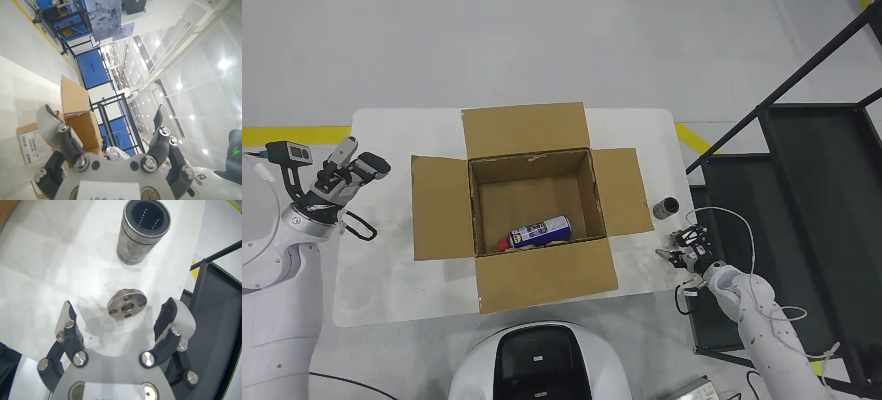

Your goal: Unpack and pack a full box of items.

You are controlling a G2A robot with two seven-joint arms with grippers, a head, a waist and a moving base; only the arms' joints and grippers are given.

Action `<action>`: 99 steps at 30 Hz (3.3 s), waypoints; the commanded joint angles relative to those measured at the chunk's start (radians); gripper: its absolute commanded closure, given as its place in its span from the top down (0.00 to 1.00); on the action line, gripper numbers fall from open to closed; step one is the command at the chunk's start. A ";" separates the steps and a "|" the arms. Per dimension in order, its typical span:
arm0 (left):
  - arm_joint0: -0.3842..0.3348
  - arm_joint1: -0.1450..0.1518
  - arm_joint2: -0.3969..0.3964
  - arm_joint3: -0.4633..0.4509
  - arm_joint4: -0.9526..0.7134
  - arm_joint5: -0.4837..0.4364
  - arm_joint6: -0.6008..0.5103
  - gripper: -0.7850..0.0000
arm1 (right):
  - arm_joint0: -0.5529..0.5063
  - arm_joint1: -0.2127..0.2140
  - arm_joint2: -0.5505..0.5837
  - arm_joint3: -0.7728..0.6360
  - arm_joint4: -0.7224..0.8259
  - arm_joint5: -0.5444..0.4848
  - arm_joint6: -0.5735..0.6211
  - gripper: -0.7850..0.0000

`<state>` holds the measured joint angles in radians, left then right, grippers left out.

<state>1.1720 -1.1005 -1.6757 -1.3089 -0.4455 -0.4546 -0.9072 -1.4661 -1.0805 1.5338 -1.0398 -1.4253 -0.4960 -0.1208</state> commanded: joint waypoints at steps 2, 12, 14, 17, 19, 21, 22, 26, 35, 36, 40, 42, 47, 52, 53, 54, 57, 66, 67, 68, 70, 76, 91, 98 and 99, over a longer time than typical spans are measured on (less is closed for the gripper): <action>0.000 0.000 0.000 0.000 0.000 0.000 0.000 1.00 | 0.016 -0.001 -0.005 0.029 0.017 -0.019 -0.012 0.45; 0.000 0.000 0.000 0.000 0.000 0.000 0.000 1.00 | 0.043 0.002 -0.014 0.077 0.013 -0.033 -0.046 0.49; 0.000 0.000 0.000 0.000 0.000 0.000 0.000 1.00 | 0.045 0.002 -0.016 0.079 0.008 -0.029 -0.048 0.46; 0.000 0.000 0.000 0.000 0.000 0.000 0.000 1.00 | 0.047 0.003 -0.020 0.080 0.003 -0.021 -0.054 0.04; 0.000 0.000 0.000 0.000 0.000 0.000 0.000 1.00 | 0.045 0.003 -0.022 0.076 -0.001 -0.012 -0.060 0.00; 0.000 0.000 0.000 0.000 0.000 0.000 0.000 1.00 | 0.038 0.004 -0.020 0.065 -0.008 -0.001 -0.071 0.00; 0.000 0.000 0.000 0.000 0.000 0.000 0.000 1.00 | 0.032 0.005 -0.017 0.057 -0.009 0.004 -0.077 0.00; 0.000 0.000 0.000 0.000 0.000 0.000 0.000 1.00 | 0.008 0.010 -0.001 0.019 -0.012 0.016 -0.087 0.00; 0.000 0.000 0.000 0.000 0.000 0.000 0.000 1.00 | -0.023 0.014 0.010 -0.039 -0.006 0.022 -0.069 0.00; 0.000 0.000 0.000 0.000 0.000 0.000 0.000 1.00 | -0.024 0.014 0.011 -0.041 -0.001 0.021 -0.070 0.00; 0.000 0.000 0.000 0.000 0.000 0.000 0.000 1.00 | -0.026 0.013 0.014 -0.036 0.047 -0.015 -0.085 0.00; 0.000 0.000 0.000 0.000 0.000 0.000 0.000 1.00 | -0.020 0.014 0.018 -0.025 0.054 -0.020 -0.077 0.00; 0.000 0.000 0.000 0.000 0.000 0.000 0.000 1.00 | 0.002 0.012 0.004 -0.005 0.067 -0.035 -0.059 0.00; 0.000 0.000 0.000 0.000 0.000 0.000 0.000 1.00 | 0.012 0.012 0.001 0.002 0.087 -0.058 -0.075 0.00; 0.000 0.000 0.000 0.000 0.000 0.000 0.000 1.00 | 0.013 0.012 0.001 0.004 0.095 -0.068 -0.079 0.00; 0.000 0.000 0.000 0.000 0.000 0.000 0.000 1.00 | 0.015 0.012 0.002 0.007 0.101 -0.075 -0.081 0.00; 0.000 0.000 0.000 0.000 0.000 0.000 0.000 1.00 | 0.019 0.013 0.001 0.016 0.117 -0.094 -0.079 0.00; 0.000 0.000 0.000 0.000 0.000 0.000 0.000 1.00 | 0.015 0.016 0.020 0.058 0.230 -0.221 -0.093 0.00; 0.000 0.000 0.000 0.000 0.000 0.000 0.000 1.00 | 0.011 0.018 0.024 0.057 0.238 -0.244 -0.087 0.00; 0.000 0.000 0.000 0.000 0.000 0.000 0.000 1.00 | 0.006 0.020 0.030 0.053 0.245 -0.264 -0.083 0.00; 0.000 0.000 0.000 0.000 0.000 0.000 0.000 1.00 | -0.009 0.024 0.041 0.038 0.282 -0.327 -0.091 0.00; 0.000 0.000 0.000 0.000 0.000 0.000 0.000 1.00 | -0.069 0.038 0.088 -0.070 0.309 -0.437 -0.139 0.00; 0.000 0.000 0.000 0.000 0.000 0.000 0.000 1.00 | -0.122 0.053 0.145 -0.518 0.360 -0.428 -0.051 0.00; 0.000 0.000 0.000 0.000 0.000 0.000 0.000 1.00 | 0.013 0.041 -0.011 -0.588 0.361 -0.356 0.121 0.00; 0.000 0.000 0.000 0.000 0.000 0.000 0.000 1.00 | 0.038 0.037 -0.043 -0.588 0.366 -0.348 0.143 0.00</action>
<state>1.1720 -1.1005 -1.6757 -1.3089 -0.4455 -0.4546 -0.9072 -1.4581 -1.0398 1.5281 -1.6279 -1.0642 -0.8548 -0.0051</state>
